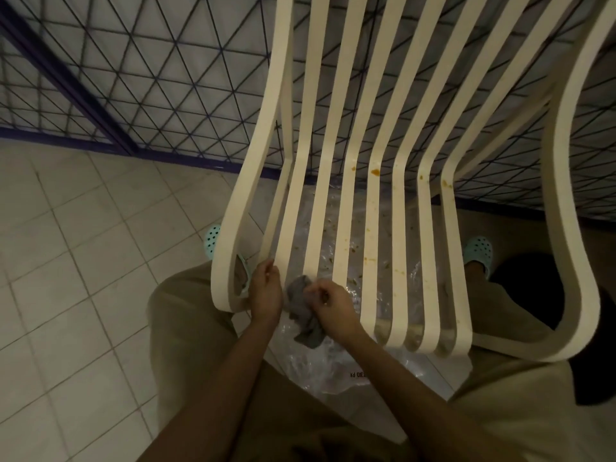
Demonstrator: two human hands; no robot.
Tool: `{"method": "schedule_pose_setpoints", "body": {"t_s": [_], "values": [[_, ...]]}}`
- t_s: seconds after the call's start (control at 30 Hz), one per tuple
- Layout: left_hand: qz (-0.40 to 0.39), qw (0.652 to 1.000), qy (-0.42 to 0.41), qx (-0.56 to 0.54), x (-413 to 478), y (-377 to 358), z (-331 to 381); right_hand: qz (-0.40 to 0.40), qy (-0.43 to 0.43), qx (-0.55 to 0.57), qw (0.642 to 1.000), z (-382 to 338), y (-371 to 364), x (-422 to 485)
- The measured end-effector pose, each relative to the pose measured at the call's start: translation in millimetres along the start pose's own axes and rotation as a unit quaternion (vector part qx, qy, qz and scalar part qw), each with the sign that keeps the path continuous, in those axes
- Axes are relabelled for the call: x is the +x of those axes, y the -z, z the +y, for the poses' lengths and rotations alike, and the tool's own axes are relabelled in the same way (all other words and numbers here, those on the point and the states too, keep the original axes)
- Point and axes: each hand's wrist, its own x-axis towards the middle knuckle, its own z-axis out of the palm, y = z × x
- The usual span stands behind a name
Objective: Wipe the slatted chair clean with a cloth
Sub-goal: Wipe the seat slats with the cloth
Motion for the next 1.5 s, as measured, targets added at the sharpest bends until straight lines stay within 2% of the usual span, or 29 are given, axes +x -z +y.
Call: {"method": "schedule_pose_setpoints", "body": {"t_s": [0.07, 0.13, 0.17, 0.23, 0.27, 0.3, 0.37, 0.43, 0.5, 0.57, 0.7, 0.77, 0.83, 0.93, 1.03, 1.13, 1.27, 1.33, 1.4, 1.5], "values": [[-0.005, 0.994, -0.086, 0.070, -15, 4, 13, 0.005, -0.079, 0.148, 0.986, -11, 14, 3], [-0.032, 0.975, -0.182, 0.121, -39, 3, 28, 0.001, -0.134, 0.306, 0.942, -20, 27, 3], [-0.071, 0.971, -0.196, 0.119, -51, 2, 32, -0.014, -0.152, 0.385, 0.910, -23, 31, 2], [-0.156, 0.970, -0.169, 0.078, -66, 0, 34, -0.044, -0.167, 0.492, 0.853, -25, 36, 0], [-0.172, 0.970, -0.157, 0.067, -68, 1, 32, -0.054, -0.170, 0.511, 0.841, -26, 37, -1], [-0.168, 0.970, -0.157, 0.071, -69, 3, 31, -0.062, -0.167, 0.508, 0.842, -26, 38, -2], [-0.151, 0.968, -0.176, 0.092, -67, 9, 32, -0.062, -0.146, 0.441, 0.884, -23, 41, -6], [-0.121, 0.959, -0.220, 0.131, -60, 16, 35, -0.039, -0.116, 0.294, 0.948, -14, 46, -6], [-0.079, 0.941, -0.276, 0.179, -44, 21, 35, -0.013, -0.097, 0.163, 0.982, -2, 51, -6], [-0.072, 0.910, -0.317, 0.256, -29, 21, 29, -0.003, -0.093, 0.098, 0.991, 5, 56, -11], [-0.147, 0.806, -0.317, 0.478, -28, -4, 0, 0.011, -0.079, 0.018, 0.997, 17, 56, -25], [-0.140, 0.776, -0.309, 0.532, -31, -14, -13, 0.018, -0.072, -0.065, 0.995, 16, 55, -28], [-0.118, 0.760, -0.318, 0.554, -30, -19, -16, 0.004, -0.069, -0.140, 0.988, 13, 55, -24], [-0.108, 0.767, -0.318, 0.547, -28, -24, -12, -0.031, -0.106, -0.143, 0.984, 6, 48, -12], [-0.107, 0.776, -0.286, 0.552, -25, -34, -2, -0.039, -0.175, -0.026, 0.983, 8, 34, -3], [-0.105, 0.792, -0.263, 0.540, -10, -46, 6, -0.009, -0.219, 0.042, 0.975, 14, 19, 7], [-0.132, 0.781, -0.257, 0.553, 18, -55, 20, 0.042, -0.250, 0.161, 0.954, 15, 12, 27], [-0.135, 0.787, -0.258, 0.544, 37, -60, 34, 0.052, -0.266, 0.206, 0.940, 13, 13, 35], [-0.151, 0.812, -0.230, 0.514, 55, -66, 55, 0.053, -0.281, 0.230, 0.930, 14, 13, 42], [-0.149, 0.843, -0.257, 0.449, 80, -76, 83, 0.038, -0.299, 0.264, 0.916, 17, 13, 49]]}}
